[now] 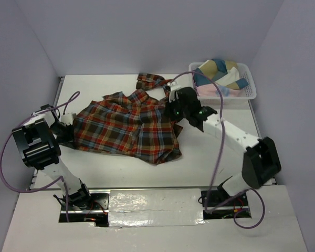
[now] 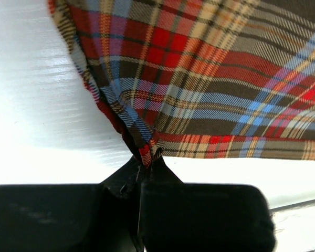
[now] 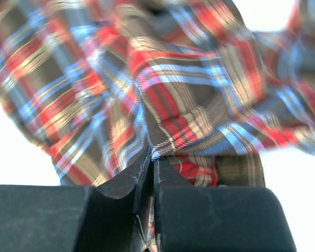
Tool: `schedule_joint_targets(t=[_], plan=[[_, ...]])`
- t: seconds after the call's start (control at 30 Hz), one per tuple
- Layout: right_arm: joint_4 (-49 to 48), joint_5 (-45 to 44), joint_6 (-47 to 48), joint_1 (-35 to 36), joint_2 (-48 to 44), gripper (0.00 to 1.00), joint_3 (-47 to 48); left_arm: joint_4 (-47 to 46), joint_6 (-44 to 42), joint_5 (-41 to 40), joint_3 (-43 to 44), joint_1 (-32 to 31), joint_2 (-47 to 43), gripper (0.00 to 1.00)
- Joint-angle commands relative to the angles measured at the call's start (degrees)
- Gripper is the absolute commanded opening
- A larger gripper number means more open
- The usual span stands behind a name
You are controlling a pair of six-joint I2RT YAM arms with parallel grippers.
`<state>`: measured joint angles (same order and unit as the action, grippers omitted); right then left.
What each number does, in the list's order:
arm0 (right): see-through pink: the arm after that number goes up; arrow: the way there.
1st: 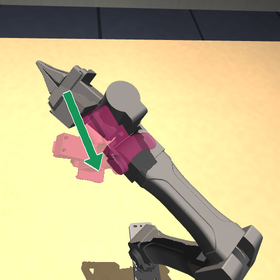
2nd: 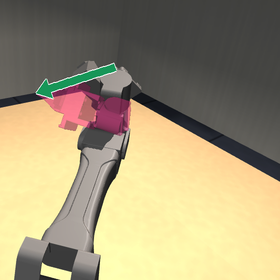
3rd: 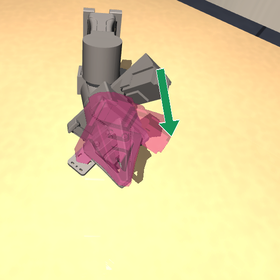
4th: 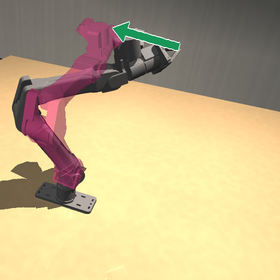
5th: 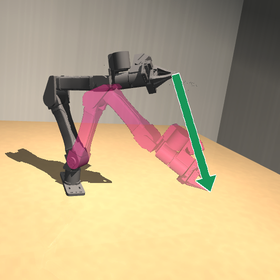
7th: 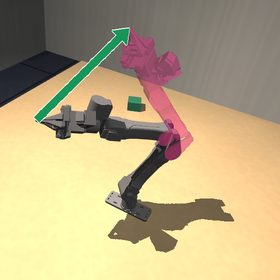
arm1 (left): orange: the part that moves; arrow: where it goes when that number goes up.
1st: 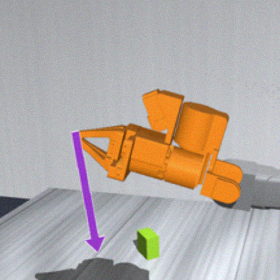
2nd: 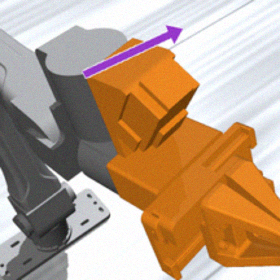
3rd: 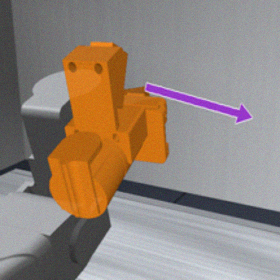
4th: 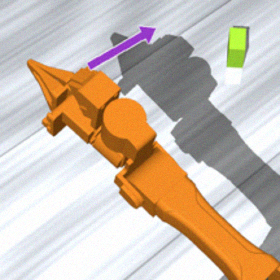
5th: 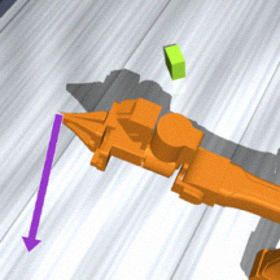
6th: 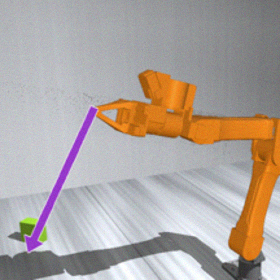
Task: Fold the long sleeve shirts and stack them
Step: Flatten the shirt out
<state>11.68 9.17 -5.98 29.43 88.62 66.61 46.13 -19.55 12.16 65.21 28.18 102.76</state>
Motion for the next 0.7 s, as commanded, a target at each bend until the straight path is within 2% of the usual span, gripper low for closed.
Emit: schedule_joint_targets(t=[0.0, 0.1, 0.17, 0.2, 0.23, 0.3, 0.4, 0.43, 0.47, 0.5, 0.57, 0.6, 0.67], plan=[[1.06, -2.67, 8.95, 8.76, -7.04, 0.09, -7.08, -0.34, 0.92, 1.20, 1.24, -0.15, 1.30, 0.00], [3.78, -1.79, 13.27, 14.85, -13.54, 0.10, -11.30, -0.51, 0.83, 0.93, 1.58, -0.15, 1.65, 0.00], [4.75, -2.57, 13.36, 18.55, -15.22, 0.16, -13.34, -0.60, 0.57, 0.58, 1.76, -0.15, 1.74, 0.00], [4.84, -2.14, 12.93, 18.99, -15.93, 0.38, -15.17, -0.60, 0.57, 0.49, 1.94, -0.15, 1.92, 0.00], [5.62, -1.88, 11.53, 19.00, -15.76, 0.53, -15.71, -0.78, 0.57, 0.14, 2.03, -0.23, 2.09, 0.00], [7.82, -3.18, 8.21, 18.91, -14.80, 0.65, -15.29, -0.95, 0.74, 0.05, 2.46, -0.23, 2.36, 0.00], [11.08, -6.18, -1.71, 15.76, -15.92, 0.72, -13.96, -0.69, 0.83, 0.23, 2.64, -0.32, 2.62, 0.00], [10.39, -4.70, -4.63, 13.74, -17.24, 0.72, -14.83, -0.95, 0.66, 0.06, 2.47, -0.32, 2.36, 0.00], [9.86, -3.29, -7.61, 8.59, -18.64, 0.73, -16.06, -0.95, 0.57, -0.21, 2.29, -0.41, 2.18, 0.00], [9.42, -1.89, -13.56, 5.84, -21.53, 0.67, -19.03, -1.04, 0.48, -0.65, 1.94, -0.41, 2.09, 0.00], [9.50, -0.99, -18.08, 0.29, -24.09, 0.54, -22.12, -1.30, 0.30, -1.09, 1.50, -0.50, 1.74, 0.00], [10.28, -1.52, -20.37, -0.68, -25.76, 0.36, -24.57, -1.30, 0.04, -1.35, 1.32, -0.59, 1.65, 0.00], [11.16, -1.88, -21.61, -1.74, -26.30, 0.27, -26.96, -1.39, 0.22, -1.44, 1.41, -0.59, 1.65, 0.00]])
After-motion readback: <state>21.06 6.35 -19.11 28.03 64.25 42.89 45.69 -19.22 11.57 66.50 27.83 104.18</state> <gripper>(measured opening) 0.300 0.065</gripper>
